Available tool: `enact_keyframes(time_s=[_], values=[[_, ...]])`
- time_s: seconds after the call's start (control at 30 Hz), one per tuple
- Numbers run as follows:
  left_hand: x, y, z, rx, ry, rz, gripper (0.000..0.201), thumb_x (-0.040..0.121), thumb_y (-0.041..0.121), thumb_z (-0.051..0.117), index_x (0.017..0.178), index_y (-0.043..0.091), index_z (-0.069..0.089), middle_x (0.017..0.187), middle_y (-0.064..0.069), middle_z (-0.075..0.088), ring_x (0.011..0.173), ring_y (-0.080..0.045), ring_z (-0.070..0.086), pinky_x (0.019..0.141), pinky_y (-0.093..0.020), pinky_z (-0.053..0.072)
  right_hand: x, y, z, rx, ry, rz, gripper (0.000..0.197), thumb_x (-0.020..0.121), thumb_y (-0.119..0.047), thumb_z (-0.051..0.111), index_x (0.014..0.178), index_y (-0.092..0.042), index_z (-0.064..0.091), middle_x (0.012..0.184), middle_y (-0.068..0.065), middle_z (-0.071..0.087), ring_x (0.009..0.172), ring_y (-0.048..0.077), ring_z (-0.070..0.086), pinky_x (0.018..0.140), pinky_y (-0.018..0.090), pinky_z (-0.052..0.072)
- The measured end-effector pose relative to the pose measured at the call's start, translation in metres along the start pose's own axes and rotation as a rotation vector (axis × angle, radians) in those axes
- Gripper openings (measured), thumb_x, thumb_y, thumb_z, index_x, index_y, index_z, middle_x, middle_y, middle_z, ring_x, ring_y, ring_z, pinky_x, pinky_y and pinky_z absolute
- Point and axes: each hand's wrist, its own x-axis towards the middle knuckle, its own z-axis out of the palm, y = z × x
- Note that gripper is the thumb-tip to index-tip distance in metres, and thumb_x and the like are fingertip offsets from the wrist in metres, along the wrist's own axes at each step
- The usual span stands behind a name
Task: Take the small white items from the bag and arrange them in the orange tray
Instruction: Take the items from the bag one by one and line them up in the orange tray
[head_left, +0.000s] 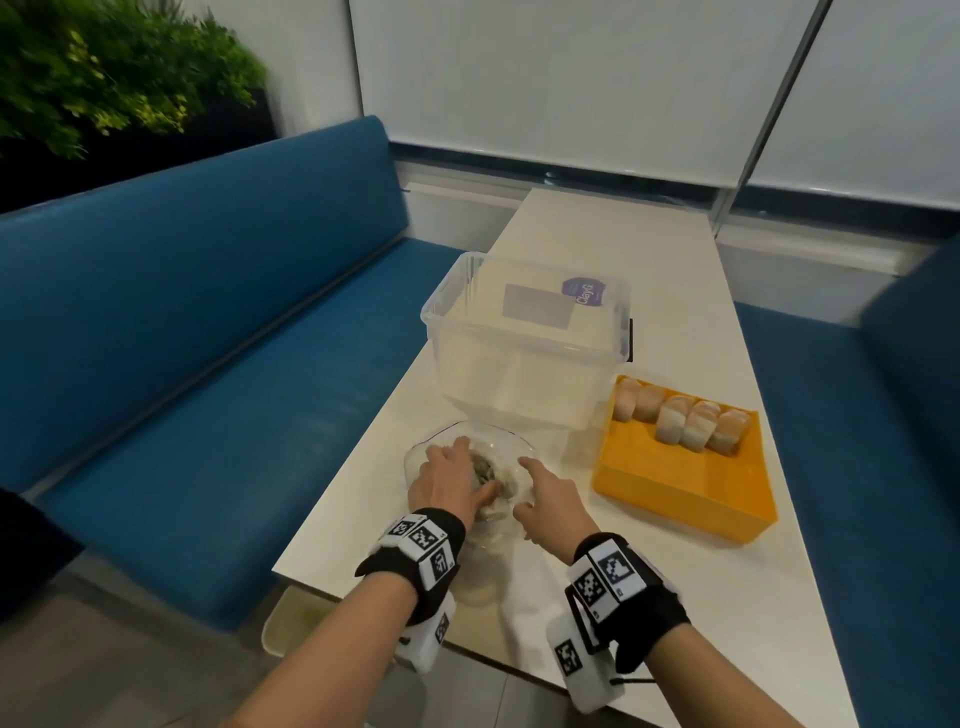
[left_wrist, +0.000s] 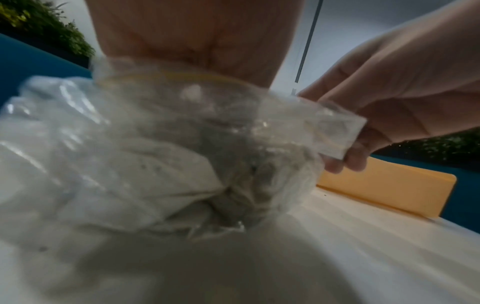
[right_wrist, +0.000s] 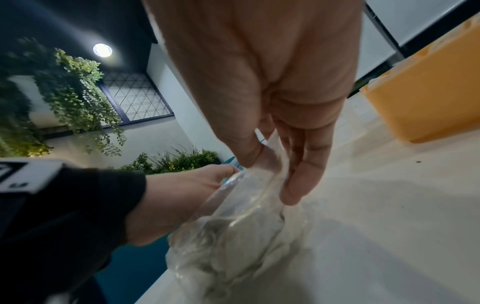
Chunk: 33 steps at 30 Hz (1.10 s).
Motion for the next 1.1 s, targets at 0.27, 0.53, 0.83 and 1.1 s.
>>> enact_keyframes(time_s=[0.27,0.53,0.83,1.1], values=[[0.001,-0.011,-0.01,-0.225,-0.112,0.113,0.025,0.089,0.025,0.063,0.111,0.014,0.057,0.114,-0.009,0.043,0.103,-0.03,0.055,0.09,-0.032,0.044,-0.02,-0.002,-0.007,0.052,0.021,0.053,0.06,0.089,-0.014,0.051,0.144,-0.011,0.026,0.108,0.021,0.065,0.054,0.011,0.057,0.041,0.009,0.04],[-0.009,-0.03,-0.043,-0.485,0.012,0.167,0.018,0.089,0.021,0.067,0.105,0.012,0.065,0.099,-0.004,0.055,0.09,-0.018,0.051,0.078,-0.022,0.037,-0.031,-0.002,-0.015,0.027,0.052,0.027,0.059,0.09,-0.014,0.052,0.145,-0.013,0.029,0.091,0.013,0.069,0.052,0.004,0.057,0.048,0.011,0.043],[-0.004,-0.029,-0.085,-1.117,-0.12,0.144,0.009,0.091,0.016,0.065,0.096,0.009,0.061,0.084,-0.005,0.064,0.072,-0.013,0.057,0.06,-0.021,0.045,-0.038,-0.022,-0.038,-0.061,0.394,-0.197,0.032,0.091,-0.027,0.059,0.122,-0.021,0.056,0.118,0.002,0.049,0.106,0.018,0.053,0.089,0.023,0.04],[-0.006,-0.016,-0.093,-1.385,-0.332,0.129,0.011,0.094,0.021,0.06,0.1,0.012,0.064,0.086,0.0,0.07,0.075,-0.013,0.058,0.066,-0.025,0.045,-0.016,-0.067,-0.027,0.802,0.115,-0.052,0.057,0.088,-0.05,0.057,0.133,-0.018,0.047,0.119,0.004,0.062,0.101,0.02,0.064,0.078,0.034,0.055]])
